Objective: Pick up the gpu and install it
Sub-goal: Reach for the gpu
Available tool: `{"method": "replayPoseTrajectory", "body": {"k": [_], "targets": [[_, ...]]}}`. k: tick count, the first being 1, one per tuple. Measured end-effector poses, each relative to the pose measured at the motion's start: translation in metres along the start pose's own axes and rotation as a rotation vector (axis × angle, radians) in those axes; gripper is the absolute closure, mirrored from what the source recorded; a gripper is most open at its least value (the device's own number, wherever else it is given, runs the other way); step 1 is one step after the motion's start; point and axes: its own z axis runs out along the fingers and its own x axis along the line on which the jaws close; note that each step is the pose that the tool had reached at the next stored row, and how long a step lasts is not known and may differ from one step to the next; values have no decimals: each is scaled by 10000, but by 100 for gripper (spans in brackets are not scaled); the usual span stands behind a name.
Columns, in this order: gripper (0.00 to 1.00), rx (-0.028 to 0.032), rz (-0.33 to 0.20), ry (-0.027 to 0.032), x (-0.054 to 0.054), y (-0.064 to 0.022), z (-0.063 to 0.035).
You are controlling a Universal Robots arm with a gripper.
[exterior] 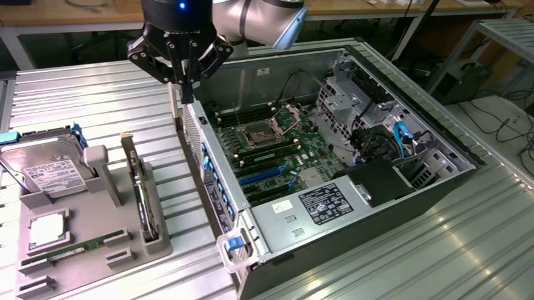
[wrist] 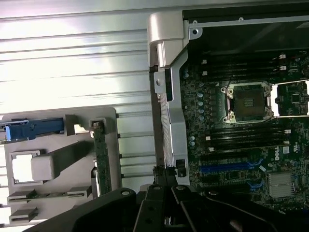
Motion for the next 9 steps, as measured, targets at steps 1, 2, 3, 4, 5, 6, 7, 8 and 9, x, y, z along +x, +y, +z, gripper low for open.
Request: {"method": "replayPoseTrajectory", "body": {"k": [1, 2, 3, 4, 5, 6, 7, 8, 9], "targets": [[89, 0, -1, 0, 7, -1, 0], [89, 0, -1, 0, 16, -3, -1], [89, 0, -1, 0, 24, -5, -1], [89, 0, 0, 0, 33, -6, -1], [89, 0, 0, 0, 40, -8, -1], [89, 0, 0, 0, 52, -10, -2], [89, 0, -1, 0, 65, -12, -2], [89, 1, -1, 1, 73, -14, -3], [89, 0, -1, 0, 85, -16, -3]]}}
